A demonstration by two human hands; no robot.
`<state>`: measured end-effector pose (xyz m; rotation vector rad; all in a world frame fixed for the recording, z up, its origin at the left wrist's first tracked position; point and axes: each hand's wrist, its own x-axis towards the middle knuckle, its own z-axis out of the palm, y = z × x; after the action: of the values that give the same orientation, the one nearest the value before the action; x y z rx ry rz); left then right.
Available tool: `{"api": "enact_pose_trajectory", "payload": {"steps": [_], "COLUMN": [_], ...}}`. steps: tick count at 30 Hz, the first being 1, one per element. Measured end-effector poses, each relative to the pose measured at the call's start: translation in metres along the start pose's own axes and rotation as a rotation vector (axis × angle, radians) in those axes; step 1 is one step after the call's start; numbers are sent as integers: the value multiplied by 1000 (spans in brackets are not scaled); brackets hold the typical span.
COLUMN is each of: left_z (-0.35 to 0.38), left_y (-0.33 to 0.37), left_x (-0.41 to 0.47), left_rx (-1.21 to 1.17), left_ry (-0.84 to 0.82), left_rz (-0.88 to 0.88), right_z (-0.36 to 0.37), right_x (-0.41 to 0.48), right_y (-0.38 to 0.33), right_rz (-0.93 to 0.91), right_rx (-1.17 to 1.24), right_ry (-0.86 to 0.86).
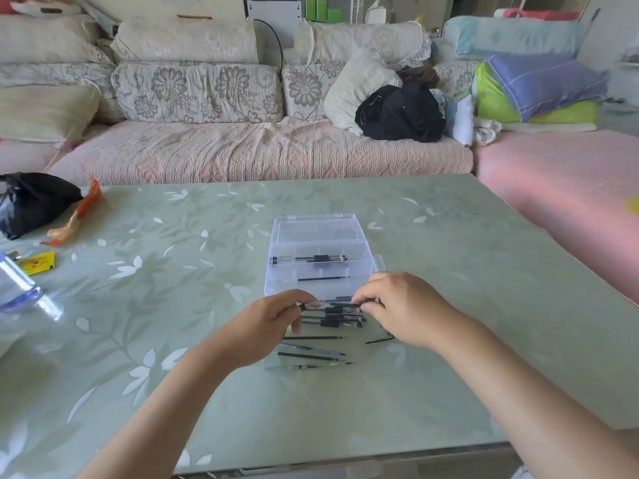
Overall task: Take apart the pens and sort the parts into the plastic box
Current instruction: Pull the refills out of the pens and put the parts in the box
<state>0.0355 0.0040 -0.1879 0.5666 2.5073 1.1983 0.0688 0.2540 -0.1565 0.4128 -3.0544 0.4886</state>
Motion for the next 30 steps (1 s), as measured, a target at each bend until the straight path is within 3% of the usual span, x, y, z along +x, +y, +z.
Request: {"api": "enact_pose_trajectory", "payload": {"steps": [14, 30], "left_z": [5, 8], "left_y": [5, 25], "left_x": [-4, -6], "left_rx": [97, 95], "left_ry": [-95, -98], "left_rz": [-13, 5], "right_z": [12, 14], "right_x": [5, 4], "right_y": [-21, -16], "right_rz": [-154, -92], "right_rx": [-28, 38], "right_ry": [138, 160]}}
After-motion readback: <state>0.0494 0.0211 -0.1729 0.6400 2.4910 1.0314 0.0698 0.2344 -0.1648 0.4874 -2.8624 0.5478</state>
